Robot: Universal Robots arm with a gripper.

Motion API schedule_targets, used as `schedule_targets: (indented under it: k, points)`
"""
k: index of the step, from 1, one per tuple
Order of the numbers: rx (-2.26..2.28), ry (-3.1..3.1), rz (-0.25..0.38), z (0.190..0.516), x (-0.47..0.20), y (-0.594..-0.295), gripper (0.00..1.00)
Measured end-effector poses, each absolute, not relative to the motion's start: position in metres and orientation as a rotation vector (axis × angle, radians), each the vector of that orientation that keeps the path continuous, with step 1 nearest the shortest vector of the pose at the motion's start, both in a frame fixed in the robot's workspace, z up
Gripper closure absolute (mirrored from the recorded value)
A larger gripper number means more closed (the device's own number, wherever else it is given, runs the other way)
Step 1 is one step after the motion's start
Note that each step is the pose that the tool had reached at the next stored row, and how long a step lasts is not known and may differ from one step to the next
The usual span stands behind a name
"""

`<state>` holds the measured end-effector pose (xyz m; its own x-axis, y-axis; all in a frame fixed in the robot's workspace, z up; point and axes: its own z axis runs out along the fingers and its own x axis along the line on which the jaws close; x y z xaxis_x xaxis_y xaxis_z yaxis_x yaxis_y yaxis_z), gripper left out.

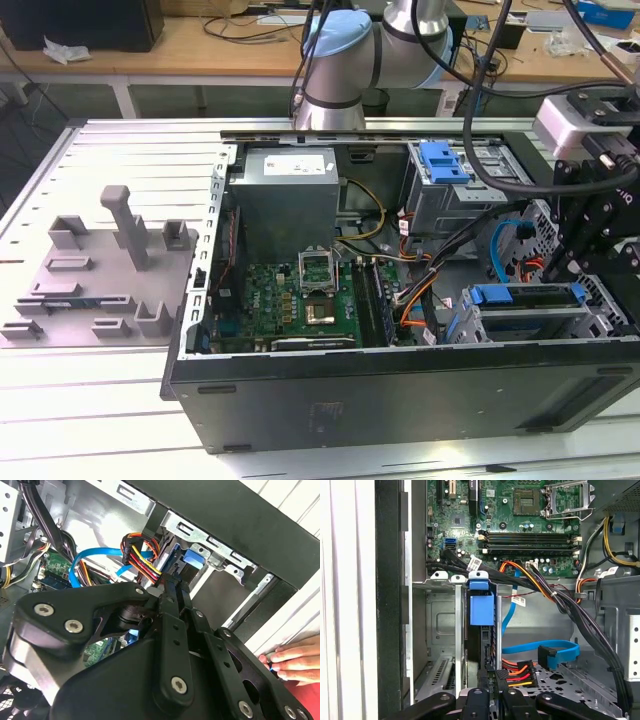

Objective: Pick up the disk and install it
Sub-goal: 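Insert the first disk wire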

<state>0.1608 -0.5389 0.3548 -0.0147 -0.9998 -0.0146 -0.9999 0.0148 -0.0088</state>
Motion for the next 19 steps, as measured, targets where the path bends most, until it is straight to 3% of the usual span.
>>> schedule_targets:
  k: [19]
  points:
    - [-2.193, 2.226, 0.006, 0.3493, 0.1609, -0.5389, 0.83]
